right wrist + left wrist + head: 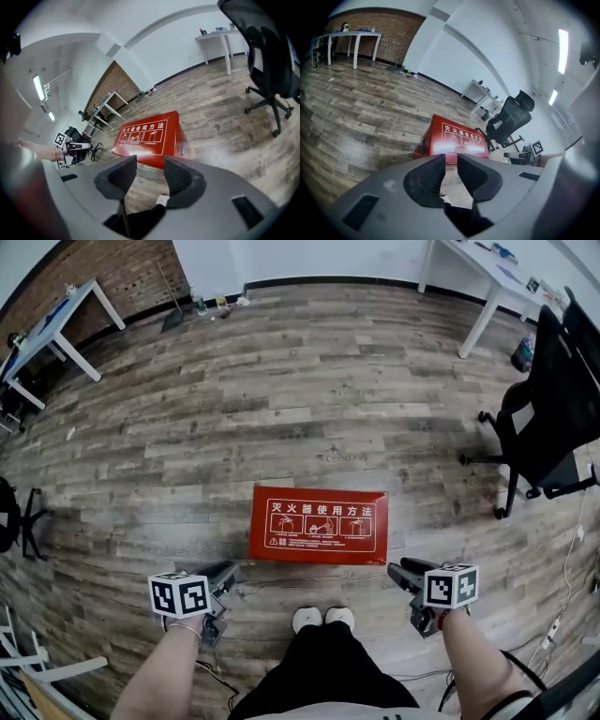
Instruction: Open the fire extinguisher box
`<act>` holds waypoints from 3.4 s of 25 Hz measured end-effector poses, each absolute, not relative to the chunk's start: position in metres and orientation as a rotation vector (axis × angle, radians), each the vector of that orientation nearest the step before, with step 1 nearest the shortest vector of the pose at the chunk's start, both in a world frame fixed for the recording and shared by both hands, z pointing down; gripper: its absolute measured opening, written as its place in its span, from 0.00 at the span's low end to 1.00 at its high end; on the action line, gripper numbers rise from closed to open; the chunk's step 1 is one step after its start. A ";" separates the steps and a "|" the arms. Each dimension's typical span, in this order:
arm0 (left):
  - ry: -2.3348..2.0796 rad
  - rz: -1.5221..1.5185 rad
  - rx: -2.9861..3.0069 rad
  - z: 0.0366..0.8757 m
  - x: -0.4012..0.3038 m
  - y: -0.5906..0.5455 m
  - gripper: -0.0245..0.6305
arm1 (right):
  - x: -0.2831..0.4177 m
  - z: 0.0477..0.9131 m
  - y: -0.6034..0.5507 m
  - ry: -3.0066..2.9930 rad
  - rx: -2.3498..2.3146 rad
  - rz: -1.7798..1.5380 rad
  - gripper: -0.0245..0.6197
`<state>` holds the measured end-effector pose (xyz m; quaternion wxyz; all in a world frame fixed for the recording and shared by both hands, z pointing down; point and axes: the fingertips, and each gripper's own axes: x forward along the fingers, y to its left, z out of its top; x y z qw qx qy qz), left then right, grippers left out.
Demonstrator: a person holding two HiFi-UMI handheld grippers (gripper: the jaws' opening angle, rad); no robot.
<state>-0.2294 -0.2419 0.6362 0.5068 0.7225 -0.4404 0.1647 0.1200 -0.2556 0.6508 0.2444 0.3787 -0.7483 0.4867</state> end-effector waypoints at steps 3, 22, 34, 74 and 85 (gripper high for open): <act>-0.984 0.435 1.733 0.656 -0.220 -0.241 0.23 | 0.119 0.670 -0.255 -2.032 1.016 1.407 0.31; -0.894 0.427 1.671 0.740 -0.205 -0.291 0.35 | 0.110 0.746 -0.279 -2.040 1.014 1.688 0.35; -0.917 0.345 1.675 0.759 -0.202 -0.295 0.36 | 0.108 0.750 -0.280 -2.057 1.003 1.705 0.34; -1.248 0.613 1.810 0.748 -0.209 -0.294 0.34 | 0.104 0.746 -0.277 -1.967 1.146 1.616 0.35; -1.316 0.435 1.729 0.754 -0.216 -0.290 0.34 | 0.110 0.758 -0.275 -2.022 1.330 1.505 0.39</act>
